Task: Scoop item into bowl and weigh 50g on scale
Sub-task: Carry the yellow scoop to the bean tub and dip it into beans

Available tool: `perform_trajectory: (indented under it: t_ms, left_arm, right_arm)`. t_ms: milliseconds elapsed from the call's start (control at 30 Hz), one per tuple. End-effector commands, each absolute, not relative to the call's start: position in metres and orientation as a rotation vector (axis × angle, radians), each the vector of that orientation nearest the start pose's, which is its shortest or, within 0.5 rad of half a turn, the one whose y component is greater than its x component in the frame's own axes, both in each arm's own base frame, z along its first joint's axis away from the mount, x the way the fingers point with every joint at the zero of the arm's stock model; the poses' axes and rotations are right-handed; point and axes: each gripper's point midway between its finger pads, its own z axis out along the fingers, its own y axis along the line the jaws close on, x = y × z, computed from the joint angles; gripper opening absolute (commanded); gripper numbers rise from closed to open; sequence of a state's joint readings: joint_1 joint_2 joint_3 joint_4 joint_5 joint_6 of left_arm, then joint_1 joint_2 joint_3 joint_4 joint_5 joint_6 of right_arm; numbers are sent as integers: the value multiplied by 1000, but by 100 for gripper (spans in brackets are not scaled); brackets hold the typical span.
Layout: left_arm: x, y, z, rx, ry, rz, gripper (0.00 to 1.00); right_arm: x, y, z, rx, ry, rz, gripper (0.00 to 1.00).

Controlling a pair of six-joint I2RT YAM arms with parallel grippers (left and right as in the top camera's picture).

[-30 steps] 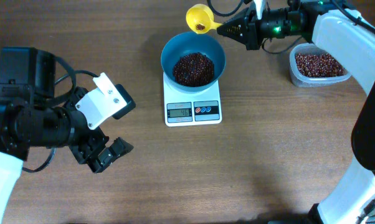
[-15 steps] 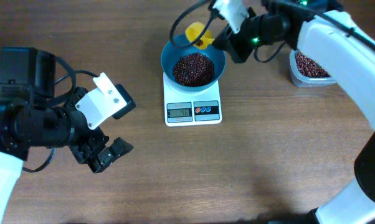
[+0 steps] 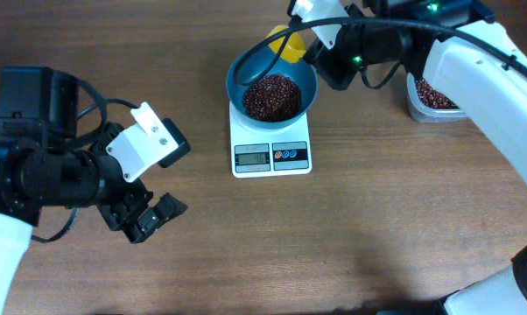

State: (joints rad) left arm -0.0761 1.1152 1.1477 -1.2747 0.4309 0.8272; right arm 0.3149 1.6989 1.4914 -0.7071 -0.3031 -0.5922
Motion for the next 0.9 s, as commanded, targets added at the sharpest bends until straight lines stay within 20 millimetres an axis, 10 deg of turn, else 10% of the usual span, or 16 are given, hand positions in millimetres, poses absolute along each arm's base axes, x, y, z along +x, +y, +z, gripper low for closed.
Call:
perform_trajectory:
  t_ms: [0,133,233,367,500,533,733,867]
  left_arm:
    - [214,-91,203,1258,2328,-394,99]
    - [214,-91,203,1258,2327,-395,99]
    - [214,-91,203,1258,2328,-394,99]
    - [214,-91,203,1258,2328,-394,99]
    - [214,-91,203,1258,2327,-395,99]
    - [214,-91,203,1258,2328,-394,99]
    - [214,-91,203,1258,2328,-394,99]
    - [214,-91,203,1258,2327,-395,99]
  right_arm:
    - [411,198,198,-1212,2123,207,4]
    - [410,200,199,-1208,2125,208,4]
    - [412,201,246,-1171,2021,190,4]
    - [428,115,311,-751,2065,144,4]
    - [416,-78,254,-173,2439,-101,4]
    - [410,-99,237,-111,2507,-130,4]
    - [396,-109,121,-52,2874,13,4]
    - [395,-108,103,-56,2918,33,4]
